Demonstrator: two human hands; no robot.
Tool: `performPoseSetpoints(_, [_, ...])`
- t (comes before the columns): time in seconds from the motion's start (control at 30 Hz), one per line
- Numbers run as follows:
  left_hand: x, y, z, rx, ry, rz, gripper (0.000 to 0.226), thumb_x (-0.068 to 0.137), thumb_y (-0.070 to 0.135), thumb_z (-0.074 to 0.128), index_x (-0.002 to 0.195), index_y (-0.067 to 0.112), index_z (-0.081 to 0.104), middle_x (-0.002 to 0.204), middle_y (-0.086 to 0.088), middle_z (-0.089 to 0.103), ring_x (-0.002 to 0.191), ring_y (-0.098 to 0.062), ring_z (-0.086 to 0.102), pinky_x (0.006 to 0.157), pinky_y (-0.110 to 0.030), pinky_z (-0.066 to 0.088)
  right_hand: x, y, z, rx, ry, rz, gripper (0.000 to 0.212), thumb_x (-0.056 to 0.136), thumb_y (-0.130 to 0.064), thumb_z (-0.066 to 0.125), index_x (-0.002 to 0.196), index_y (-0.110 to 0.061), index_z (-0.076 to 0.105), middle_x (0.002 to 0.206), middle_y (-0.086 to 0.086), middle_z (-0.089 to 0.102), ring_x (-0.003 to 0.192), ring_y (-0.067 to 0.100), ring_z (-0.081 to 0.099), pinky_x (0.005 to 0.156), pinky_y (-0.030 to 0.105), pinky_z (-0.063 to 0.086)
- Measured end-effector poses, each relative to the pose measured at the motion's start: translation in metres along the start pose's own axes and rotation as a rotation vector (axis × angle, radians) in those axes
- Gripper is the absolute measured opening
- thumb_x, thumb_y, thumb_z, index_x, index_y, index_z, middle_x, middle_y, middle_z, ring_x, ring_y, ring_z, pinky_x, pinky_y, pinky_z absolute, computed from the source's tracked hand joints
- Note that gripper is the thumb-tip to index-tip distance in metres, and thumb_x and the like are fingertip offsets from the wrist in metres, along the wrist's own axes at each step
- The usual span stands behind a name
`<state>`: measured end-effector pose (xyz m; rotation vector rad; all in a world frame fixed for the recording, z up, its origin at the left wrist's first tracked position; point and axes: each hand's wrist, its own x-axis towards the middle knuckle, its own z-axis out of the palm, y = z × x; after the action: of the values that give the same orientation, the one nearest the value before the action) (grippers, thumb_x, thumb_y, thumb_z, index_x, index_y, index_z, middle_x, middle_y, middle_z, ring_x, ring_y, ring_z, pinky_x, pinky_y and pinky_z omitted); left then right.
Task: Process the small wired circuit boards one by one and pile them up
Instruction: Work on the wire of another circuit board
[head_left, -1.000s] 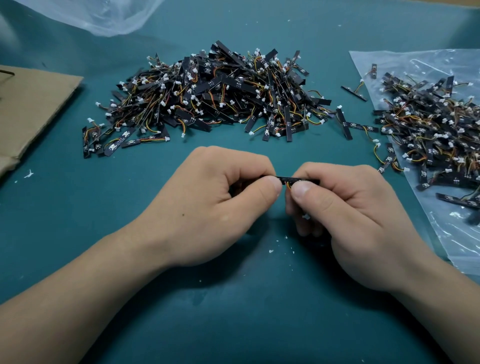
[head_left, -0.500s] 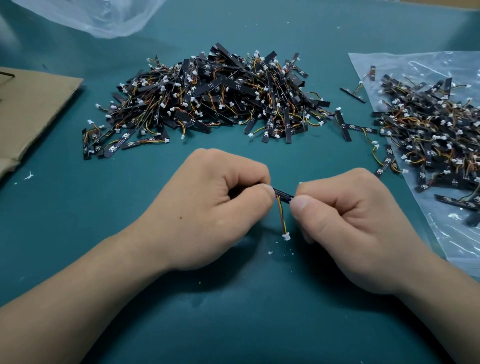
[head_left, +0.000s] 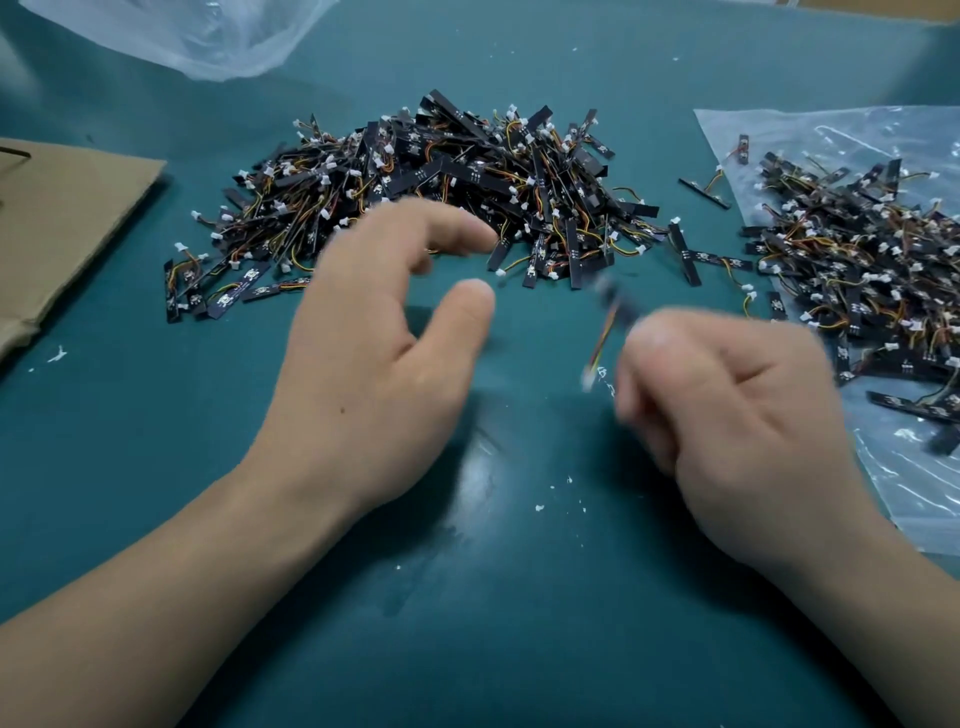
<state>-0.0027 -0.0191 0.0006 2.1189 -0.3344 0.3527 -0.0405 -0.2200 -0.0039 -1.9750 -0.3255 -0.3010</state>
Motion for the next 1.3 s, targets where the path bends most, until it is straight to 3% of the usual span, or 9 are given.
performPoseSetpoints(0.1, [0.003, -0.002, 0.002, 0.168, 0.037, -0.173, 0.057, 0.082, 0.032, 0.052, 0.139, 0.032, 0.050, 0.161, 0.004, 0.033, 0.154, -0.015, 0.017, 0.122, -0.032, 0.011, 0.005, 0.002, -0.002, 0.105, 0.206, 0.088, 0.030, 0.109, -0.028, 0.045, 0.102, -0.023, 0.074, 0.059, 0.002, 0.058, 0.047, 0.010, 0.043, 0.048, 0.018, 0.035])
performPoseSetpoints(0.2, [0.004, 0.000, 0.004, 0.430, -0.179, -0.256, 0.068, 0.079, 0.047, 0.040, 0.146, 0.037, 0.045, 0.172, -0.004, 0.007, 0.159, -0.018, -0.005, 0.124, -0.041, 0.000, -0.001, 0.004, 0.004, -0.271, -0.096, 0.049, 0.035, 0.101, -0.041, 0.048, 0.089, -0.023, 0.076, 0.061, -0.010, 0.063, 0.055, 0.005, 0.057, 0.059, 0.022, 0.048])
performPoseSetpoints(0.3, [-0.003, -0.003, 0.005, 0.649, -0.272, -0.187, 0.070, 0.084, 0.057, 0.028, 0.150, 0.036, 0.038, 0.170, -0.006, 0.018, 0.158, -0.023, 0.011, 0.125, -0.044, 0.009, -0.005, -0.003, 0.010, -0.554, -0.311, -0.023, 0.034, 0.098, -0.051, 0.047, 0.091, -0.031, 0.073, 0.067, -0.010, 0.068, 0.064, 0.016, 0.062, 0.063, 0.038, 0.051])
performPoseSetpoints(0.47, [-0.004, -0.004, 0.006, 0.724, -0.267, -0.153, 0.069, 0.087, 0.057, 0.027, 0.148, 0.028, 0.042, 0.162, -0.001, 0.033, 0.150, -0.024, 0.023, 0.118, -0.045, 0.017, -0.002, -0.004, 0.008, -0.483, -0.281, -0.025, 0.025, 0.097, -0.045, 0.054, 0.090, -0.031, 0.074, 0.063, -0.013, 0.064, 0.059, 0.013, 0.057, 0.060, 0.038, 0.049])
performPoseSetpoints(0.7, [-0.013, 0.011, 0.006, 0.839, -0.331, -0.044, 0.045, 0.094, 0.049, 0.025, 0.110, 0.019, 0.055, 0.132, 0.002, 0.055, 0.137, -0.023, 0.041, 0.114, -0.049, 0.024, -0.003, -0.003, 0.009, -0.484, -0.282, -0.022, 0.028, 0.096, -0.047, 0.051, 0.089, -0.031, 0.073, 0.060, -0.011, 0.062, 0.058, 0.013, 0.056, 0.057, 0.039, 0.049])
performPoseSetpoints(0.83, [-0.012, 0.006, 0.005, 0.758, -0.281, 0.044, 0.036, 0.089, 0.030, 0.040, 0.113, 0.021, 0.065, 0.122, 0.002, 0.065, 0.111, -0.029, 0.057, 0.093, -0.042, 0.031, -0.004, -0.002, 0.010, -0.462, -0.226, -0.021, 0.020, 0.095, -0.041, 0.058, 0.088, -0.030, 0.073, 0.058, -0.012, 0.059, 0.057, 0.013, 0.055, 0.056, 0.038, 0.049])
performPoseSetpoints(1.0, [-0.007, -0.002, 0.007, 0.493, -0.207, 0.030, 0.031, 0.088, 0.003, 0.059, 0.110, 0.025, 0.066, 0.101, 0.004, 0.063, 0.097, -0.027, 0.054, 0.083, -0.046, 0.049, -0.003, 0.001, 0.009, -0.374, -0.107, 0.006, 0.015, 0.094, -0.034, 0.063, 0.085, -0.026, 0.071, 0.059, -0.007, 0.059, 0.055, 0.016, 0.054, 0.052, 0.027, 0.042])
performPoseSetpoints(1.23, [-0.008, 0.000, 0.007, 0.358, 0.024, 0.287, 0.016, 0.099, 0.019, 0.060, 0.105, 0.030, 0.069, 0.098, 0.014, 0.068, 0.089, -0.022, 0.056, 0.084, -0.043, 0.039, -0.002, -0.001, 0.010, -0.285, -0.070, 0.029, 0.009, 0.092, -0.038, 0.067, 0.095, -0.030, 0.069, 0.068, -0.009, 0.063, 0.056, 0.013, 0.056, 0.054, 0.017, 0.039])
performPoseSetpoints(1.3, [-0.009, 0.002, 0.009, 0.230, -0.016, 0.355, 0.014, 0.098, 0.017, 0.063, 0.103, 0.028, 0.071, 0.097, 0.017, 0.068, 0.093, -0.018, 0.057, 0.088, -0.042, 0.043, -0.002, -0.001, 0.010, -0.267, -0.079, 0.039, 0.011, 0.091, -0.041, 0.067, 0.099, -0.033, 0.067, 0.069, -0.012, 0.061, 0.056, 0.012, 0.055, 0.054, 0.018, 0.039])
